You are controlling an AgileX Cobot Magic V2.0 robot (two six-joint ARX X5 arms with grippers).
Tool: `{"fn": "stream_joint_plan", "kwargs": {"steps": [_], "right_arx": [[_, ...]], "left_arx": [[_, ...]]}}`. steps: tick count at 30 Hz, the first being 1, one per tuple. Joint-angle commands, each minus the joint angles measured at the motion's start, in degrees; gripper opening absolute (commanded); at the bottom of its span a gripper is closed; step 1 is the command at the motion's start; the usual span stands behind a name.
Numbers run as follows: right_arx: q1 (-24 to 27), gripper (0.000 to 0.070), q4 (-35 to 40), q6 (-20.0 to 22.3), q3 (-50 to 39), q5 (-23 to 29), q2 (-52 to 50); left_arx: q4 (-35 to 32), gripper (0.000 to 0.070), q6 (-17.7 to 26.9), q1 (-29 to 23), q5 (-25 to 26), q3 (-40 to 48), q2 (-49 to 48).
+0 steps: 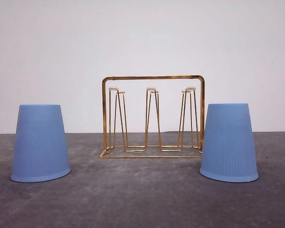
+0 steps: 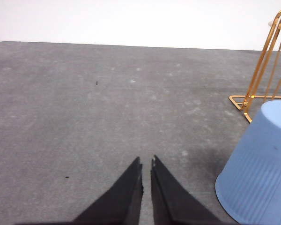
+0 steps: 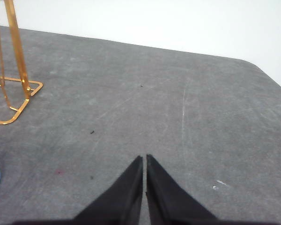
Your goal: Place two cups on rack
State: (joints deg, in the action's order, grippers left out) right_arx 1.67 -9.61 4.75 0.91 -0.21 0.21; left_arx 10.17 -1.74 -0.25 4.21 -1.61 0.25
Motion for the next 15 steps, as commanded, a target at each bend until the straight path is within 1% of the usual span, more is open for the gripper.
{"fn": "stream_joint_plan", "kwargs": {"steps": [1, 15], "right_arx": [[0.13, 0.0011, 0.66, 0.37, -0.22, 0.15, 0.00], [0.13, 0.0011, 0.66, 0.37, -0.22, 0.15, 0.00]], "left_arx": [[0.39, 0.0015, -0.26, -0.07, -0.13, 0.85, -0.07], [0.39, 0.0015, -0.26, -0.07, -0.13, 0.85, -0.07]]}}
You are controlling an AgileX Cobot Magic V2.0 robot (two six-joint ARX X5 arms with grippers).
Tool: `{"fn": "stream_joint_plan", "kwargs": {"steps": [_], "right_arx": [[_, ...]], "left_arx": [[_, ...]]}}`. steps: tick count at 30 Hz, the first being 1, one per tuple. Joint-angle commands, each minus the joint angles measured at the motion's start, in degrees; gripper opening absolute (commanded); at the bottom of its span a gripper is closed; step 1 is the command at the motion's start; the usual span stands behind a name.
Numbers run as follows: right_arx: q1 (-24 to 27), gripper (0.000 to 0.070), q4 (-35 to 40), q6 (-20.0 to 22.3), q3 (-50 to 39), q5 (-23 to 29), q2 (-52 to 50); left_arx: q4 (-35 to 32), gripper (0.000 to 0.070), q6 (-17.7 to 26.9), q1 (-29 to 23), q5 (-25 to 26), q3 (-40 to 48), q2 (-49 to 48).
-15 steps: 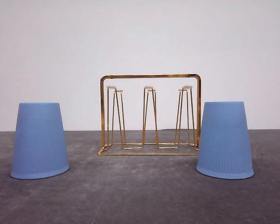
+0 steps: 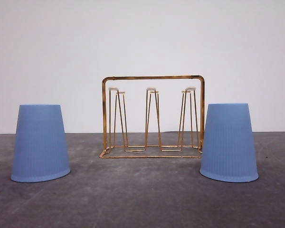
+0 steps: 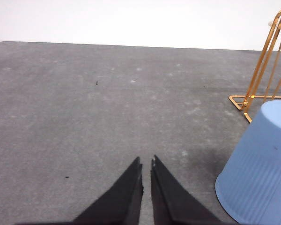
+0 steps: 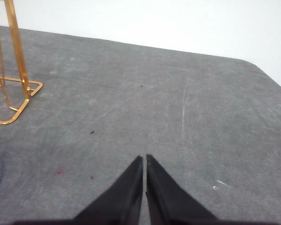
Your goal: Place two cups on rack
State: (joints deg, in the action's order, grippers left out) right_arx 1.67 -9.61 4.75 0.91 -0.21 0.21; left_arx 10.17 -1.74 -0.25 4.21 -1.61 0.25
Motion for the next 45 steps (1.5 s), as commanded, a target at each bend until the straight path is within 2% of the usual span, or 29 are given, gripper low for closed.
{"fn": "stream_joint_plan", "kwargs": {"steps": [1, 17, 23, 26, 29, 33, 36, 40, 45], "right_arx": [[0.13, 0.0011, 0.66, 0.37, -0.22, 0.15, 0.00], [0.07, 0.0011, 0.77, -0.47, -0.22, -0.01, 0.00], [0.07, 0.0011, 2.59, -7.12, -0.22, -3.35, 0.00], [0.07, 0.0009, 5.54, -12.58, 0.26, -3.41, 0.00], [0.07, 0.0006, 6.80, -18.26, 2.46, -3.43, 0.14], [-0.04, 0.0006, 4.96, -21.18, 8.23, -5.66, 3.24], [-0.04, 0.0006, 1.93, -21.78, 13.57, -7.93, 7.80], [-0.04, 0.0006, -4.72, -21.59, 22.17, -12.02, 15.94], [-0.45, 0.0006, -13.39, -16.43, 32.32, -16.86, 26.97]], "left_arx": [[0.39, 0.0015, -0.26, -0.07, -0.13, 0.85, -0.07], [0.33, 0.0015, -0.74, -0.07, 0.10, 0.85, -0.07], [-2.09, 0.0014, -7.16, -0.04, 0.47, 0.85, -0.07], [-2.93, 0.0011, -11.54, -0.04, 0.55, -0.40, -0.06], [-2.38, 0.0011, -15.88, -0.04, 0.52, -3.36, 0.11], [-1.96, 0.0011, -18.97, -0.04, 0.53, -9.79, 2.60], [-0.73, 0.0011, -18.90, -0.04, 0.73, -15.70, 7.36], [6.71, 0.0011, -16.75, -0.04, 1.21, -25.96, 16.93], [13.78, 0.0012, -10.38, 0.15, 4.09, -37.65, 29.62]]}}
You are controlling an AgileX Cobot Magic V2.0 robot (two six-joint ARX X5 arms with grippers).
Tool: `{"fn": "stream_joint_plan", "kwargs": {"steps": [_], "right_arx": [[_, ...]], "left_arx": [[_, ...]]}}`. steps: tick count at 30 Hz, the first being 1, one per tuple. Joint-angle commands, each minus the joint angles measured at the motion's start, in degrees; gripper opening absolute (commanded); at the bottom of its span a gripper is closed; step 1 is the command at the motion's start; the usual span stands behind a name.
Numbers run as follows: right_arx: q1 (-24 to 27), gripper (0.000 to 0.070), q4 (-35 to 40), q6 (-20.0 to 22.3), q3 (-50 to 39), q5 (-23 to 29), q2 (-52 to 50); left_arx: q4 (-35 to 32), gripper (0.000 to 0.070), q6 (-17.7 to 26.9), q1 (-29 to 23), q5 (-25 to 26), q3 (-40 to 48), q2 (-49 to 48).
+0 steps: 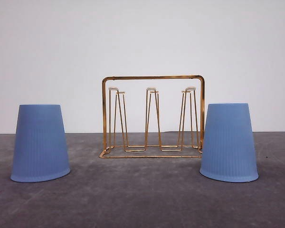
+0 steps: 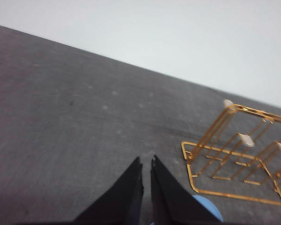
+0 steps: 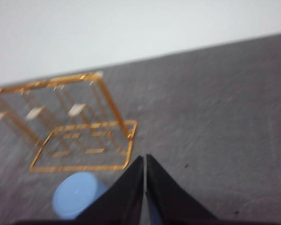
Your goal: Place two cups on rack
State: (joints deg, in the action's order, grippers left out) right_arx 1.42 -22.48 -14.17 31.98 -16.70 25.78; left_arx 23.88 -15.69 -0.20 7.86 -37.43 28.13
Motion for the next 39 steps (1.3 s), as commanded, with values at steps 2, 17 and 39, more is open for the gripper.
{"fn": "stream_joint_plan", "kwargs": {"steps": [2, 17, 39], "right_arx": [[-0.83, 0.0006, -3.49, 5.40, 4.60, -0.50, 5.66], [-7.10, 0.0041, -8.93, 11.88, 12.38, -0.60, 27.20], [-8.86, 0.0686, -9.06, 12.30, 12.38, -2.79, 28.11]], "left_arx": [[1.32, 0.0012, 6.00, 0.59, 1.21, -5.08, 6.23], [6.67, 0.0119, 9.65, 8.12, 5.66, -9.45, 26.35], [0.28, 0.0577, 7.04, 17.22, 4.84, -9.47, 31.93]]}}
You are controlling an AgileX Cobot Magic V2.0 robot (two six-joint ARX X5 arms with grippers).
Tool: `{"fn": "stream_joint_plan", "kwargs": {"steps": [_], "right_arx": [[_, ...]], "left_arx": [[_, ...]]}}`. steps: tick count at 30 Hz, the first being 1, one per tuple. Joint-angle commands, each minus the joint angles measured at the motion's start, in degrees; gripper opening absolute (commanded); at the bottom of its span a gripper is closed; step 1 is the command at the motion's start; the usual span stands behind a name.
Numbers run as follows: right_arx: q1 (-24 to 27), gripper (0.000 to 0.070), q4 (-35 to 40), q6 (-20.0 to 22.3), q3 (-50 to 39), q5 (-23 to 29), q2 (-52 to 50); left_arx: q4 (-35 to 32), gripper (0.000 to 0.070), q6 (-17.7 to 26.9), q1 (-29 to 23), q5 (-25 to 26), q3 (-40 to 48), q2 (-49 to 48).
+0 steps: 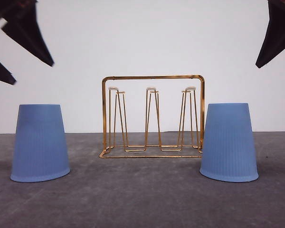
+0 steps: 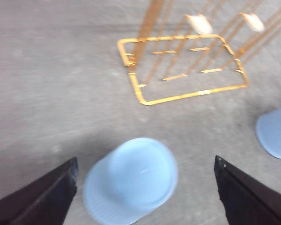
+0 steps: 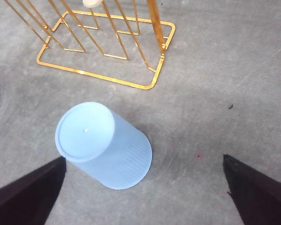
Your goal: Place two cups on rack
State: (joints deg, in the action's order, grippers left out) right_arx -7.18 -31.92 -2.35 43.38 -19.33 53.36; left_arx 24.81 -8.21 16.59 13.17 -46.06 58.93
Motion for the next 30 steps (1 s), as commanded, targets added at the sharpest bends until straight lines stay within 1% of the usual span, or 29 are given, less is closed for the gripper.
{"fn": "stream_joint_plan", "kwargs": {"steps": [1, 3, 4, 9, 11, 16, 18, 19, 21, 22, 24, 30], "right_arx": [[-0.26, 0.0686, 0.39, 0.48, 0.98, -0.15, 0.52], [-0.26, 0.0686, 0.39, 0.49, 0.98, -0.15, 0.52], [-0.26, 0.0686, 0.40, 0.50, 0.98, -0.15, 0.52], [-0.26, 0.0686, 0.53, 0.48, 0.98, -0.15, 0.52], [-0.25, 0.0686, 0.55, 0.48, 0.98, -0.15, 0.52], [-0.24, 0.0686, 0.55, 0.56, 0.98, -0.15, 0.52], [-0.25, 0.0686, 0.55, 0.84, 0.98, -0.15, 0.52], [-0.26, 0.0686, 0.55, 0.96, 0.98, -0.15, 0.52], [-0.24, 0.0686, 0.55, 0.94, 0.98, -0.15, 0.52], [-0.24, 0.0686, 0.55, 0.94, 0.98, -0.15, 0.52], [-0.24, 0.0686, 0.55, 0.94, 0.98, -0.15, 0.52], [-0.24, 0.0686, 0.55, 0.95, 0.98, -0.15, 0.52]], "left_arx": [[-0.96, 0.0593, -0.41, 0.94, -1.05, -0.83, 1.91], [-1.97, 0.0647, -0.35, 2.08, -2.46, -0.83, 4.04], [-2.30, 0.0657, -0.32, 2.53, -2.98, -0.83, 5.00], [-4.65, 0.0655, 0.04, 4.27, -5.70, -0.83, 10.54], [-5.12, 0.0654, 0.04, 4.82, -5.96, -0.83, 12.59], [-5.68, 0.0634, 0.03, 5.61, -8.03, -0.83, 17.01], [-5.68, 0.0605, -0.02, 5.76, -8.15, -0.83, 18.24], [-5.69, 0.0570, -0.04, 5.78, -8.22, -0.83, 18.65], [-6.09, 0.0446, -0.02, 5.81, -8.28, -0.83, 19.28], [-6.33, 0.0407, -0.04, 5.88, -8.26, -0.83, 19.46], [-6.59, 0.0382, -0.04, 6.00, -8.24, -0.83, 19.46], [-6.62, 0.0382, -0.28, 6.58, -6.79, -3.18, 19.44]]}}
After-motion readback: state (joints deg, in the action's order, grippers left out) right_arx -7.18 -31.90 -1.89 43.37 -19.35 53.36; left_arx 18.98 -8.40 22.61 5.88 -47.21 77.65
